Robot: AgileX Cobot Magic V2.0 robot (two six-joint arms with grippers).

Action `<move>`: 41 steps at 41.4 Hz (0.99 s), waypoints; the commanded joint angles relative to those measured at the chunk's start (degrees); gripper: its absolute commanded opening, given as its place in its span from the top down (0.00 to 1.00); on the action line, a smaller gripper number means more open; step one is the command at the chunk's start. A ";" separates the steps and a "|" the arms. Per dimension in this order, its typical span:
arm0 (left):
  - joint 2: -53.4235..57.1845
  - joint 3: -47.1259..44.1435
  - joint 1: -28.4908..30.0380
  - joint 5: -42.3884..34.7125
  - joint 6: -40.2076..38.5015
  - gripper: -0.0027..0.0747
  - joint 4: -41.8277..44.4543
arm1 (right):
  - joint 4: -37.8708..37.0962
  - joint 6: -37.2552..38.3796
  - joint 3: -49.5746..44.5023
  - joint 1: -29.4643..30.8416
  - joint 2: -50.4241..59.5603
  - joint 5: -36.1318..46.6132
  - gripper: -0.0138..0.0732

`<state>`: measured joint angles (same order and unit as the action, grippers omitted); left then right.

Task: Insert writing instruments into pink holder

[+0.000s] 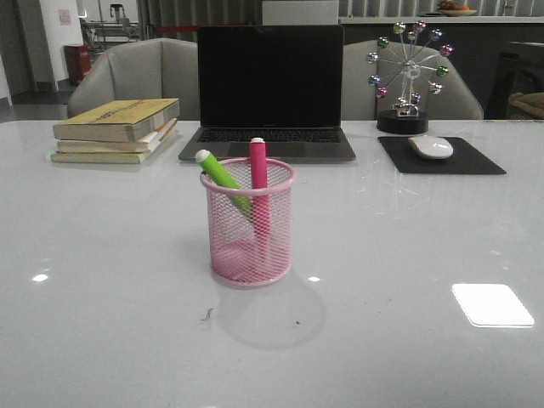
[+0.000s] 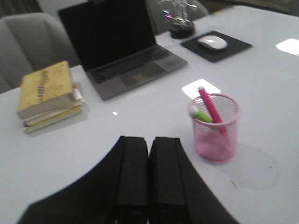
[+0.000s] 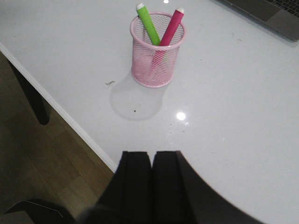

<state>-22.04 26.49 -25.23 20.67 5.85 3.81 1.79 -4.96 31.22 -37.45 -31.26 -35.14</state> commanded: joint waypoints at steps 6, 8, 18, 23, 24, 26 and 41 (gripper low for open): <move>10.57 -12.32 12.85 -14.82 -0.32 0.85 -5.33 | -0.63 -0.40 1.62 0.35 -0.09 4.30 0.78; 13.34 -14.53 14.73 -14.92 -0.32 0.85 -5.89 | -0.63 -0.40 1.62 0.35 -0.09 4.30 0.78; 21.22 -22.02 20.01 -18.66 -0.32 0.85 -6.13 | -0.63 -0.40 1.62 0.35 -0.09 4.30 0.78; 23.66 -24.93 20.04 -21.26 -0.32 0.85 -6.13 | -0.63 -0.40 1.62 0.35 -0.09 4.30 0.78; 23.56 -25.57 20.04 -22.55 -0.32 0.85 -6.22 | -0.63 -0.40 1.62 0.35 -0.09 4.37 0.78; 23.43 -26.53 20.04 -24.16 -0.32 0.85 -6.22 | -0.63 -0.40 1.62 0.35 -0.09 4.30 0.78; 23.43 -26.99 20.04 -26.25 -0.32 0.85 -6.22 | -0.63 -0.40 1.62 0.35 -0.09 4.40 0.78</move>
<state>0.24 -0.30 -5.36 0.00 5.85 -1.92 1.76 -4.96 31.22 -37.45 -31.26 -35.14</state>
